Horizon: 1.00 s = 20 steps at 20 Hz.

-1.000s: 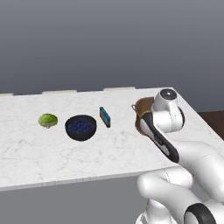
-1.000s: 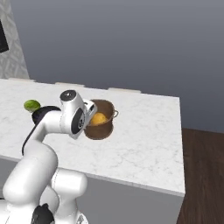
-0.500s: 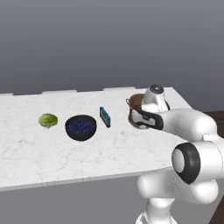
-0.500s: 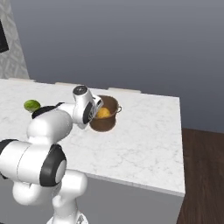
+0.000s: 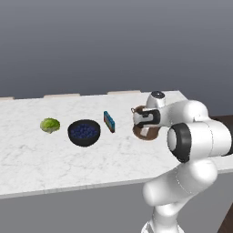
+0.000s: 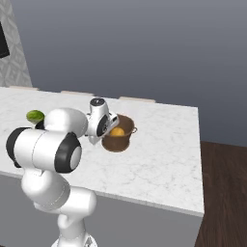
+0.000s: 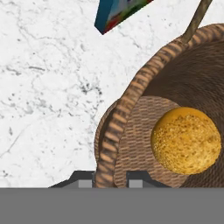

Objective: Open the cabinet, pick up the bread from the cabinet and place it in the basket. Then move the basket to the dining counter.

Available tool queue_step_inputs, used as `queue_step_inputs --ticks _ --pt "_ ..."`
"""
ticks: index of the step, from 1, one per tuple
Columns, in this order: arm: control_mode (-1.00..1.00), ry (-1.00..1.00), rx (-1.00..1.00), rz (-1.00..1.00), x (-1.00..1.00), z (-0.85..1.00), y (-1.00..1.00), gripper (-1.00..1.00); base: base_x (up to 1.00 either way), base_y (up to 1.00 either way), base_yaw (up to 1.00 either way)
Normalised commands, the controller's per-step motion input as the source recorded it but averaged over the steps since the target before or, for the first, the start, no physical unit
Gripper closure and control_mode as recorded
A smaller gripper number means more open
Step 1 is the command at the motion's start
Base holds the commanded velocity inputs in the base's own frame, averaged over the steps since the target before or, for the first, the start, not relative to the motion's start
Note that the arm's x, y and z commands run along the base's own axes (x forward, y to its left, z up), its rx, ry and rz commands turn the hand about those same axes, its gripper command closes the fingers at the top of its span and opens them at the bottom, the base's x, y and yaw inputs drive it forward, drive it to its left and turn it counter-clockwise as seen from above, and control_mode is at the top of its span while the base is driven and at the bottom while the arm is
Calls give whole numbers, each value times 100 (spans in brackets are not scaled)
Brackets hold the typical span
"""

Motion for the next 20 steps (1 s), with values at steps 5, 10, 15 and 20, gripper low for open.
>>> queue_step_inputs --ticks 5,10,15,20 --pt "-100 0 0 -12 -17 -56 0 -100 0 0 0" --pt "-100 0 0 -8 -5 10 0 -100 0 0 0" --pt "-100 0 0 -5 -22 56 0 -100 0 0 0" --pt "-100 -2 0 -4 -54 68 -7 -100 0 0 0"
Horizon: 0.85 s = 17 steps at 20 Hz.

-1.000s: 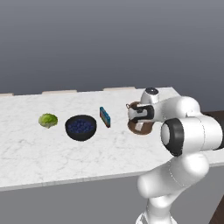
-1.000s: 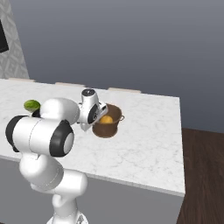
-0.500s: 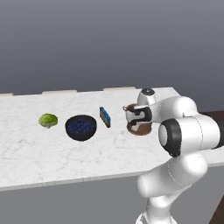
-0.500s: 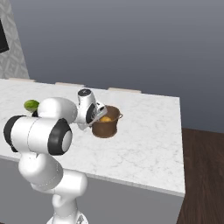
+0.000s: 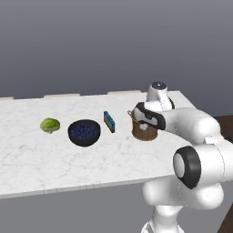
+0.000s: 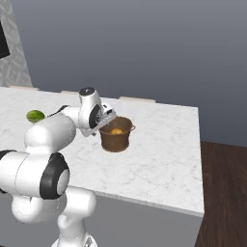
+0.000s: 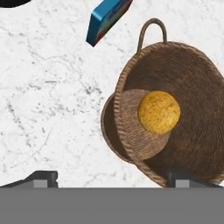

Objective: Open the cabinet, pick up the bread from the cabinet and place it in the basket. Then move the basket to the dining counter.

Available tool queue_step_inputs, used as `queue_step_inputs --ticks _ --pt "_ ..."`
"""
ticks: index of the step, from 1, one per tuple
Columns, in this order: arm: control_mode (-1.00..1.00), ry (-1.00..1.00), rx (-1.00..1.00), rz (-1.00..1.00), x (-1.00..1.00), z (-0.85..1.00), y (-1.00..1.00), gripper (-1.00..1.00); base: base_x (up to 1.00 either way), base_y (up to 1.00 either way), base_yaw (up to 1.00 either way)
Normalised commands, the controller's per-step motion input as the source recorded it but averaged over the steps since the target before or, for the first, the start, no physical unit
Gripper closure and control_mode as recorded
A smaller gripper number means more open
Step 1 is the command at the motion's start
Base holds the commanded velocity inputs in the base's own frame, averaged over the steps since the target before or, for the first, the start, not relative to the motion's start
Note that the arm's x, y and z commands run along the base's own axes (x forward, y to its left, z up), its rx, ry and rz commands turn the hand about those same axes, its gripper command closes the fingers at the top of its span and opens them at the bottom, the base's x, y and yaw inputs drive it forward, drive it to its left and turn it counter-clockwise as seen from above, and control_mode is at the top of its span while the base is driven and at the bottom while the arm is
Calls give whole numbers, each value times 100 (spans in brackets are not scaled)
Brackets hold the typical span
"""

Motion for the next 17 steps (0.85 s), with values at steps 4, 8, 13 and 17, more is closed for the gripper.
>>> queue_step_inputs --ticks 4,8,13,17 --pt "-100 -5 1 -5 -86 69 -4 -100 0 0 0" --pt "-100 -7 9 -18 -100 31 0 -100 0 0 0" --pt "-100 -6 18 -37 -100 28 0 -100 0 0 0" --pt "-100 -8 20 -44 -100 27 0 -100 0 0 0"
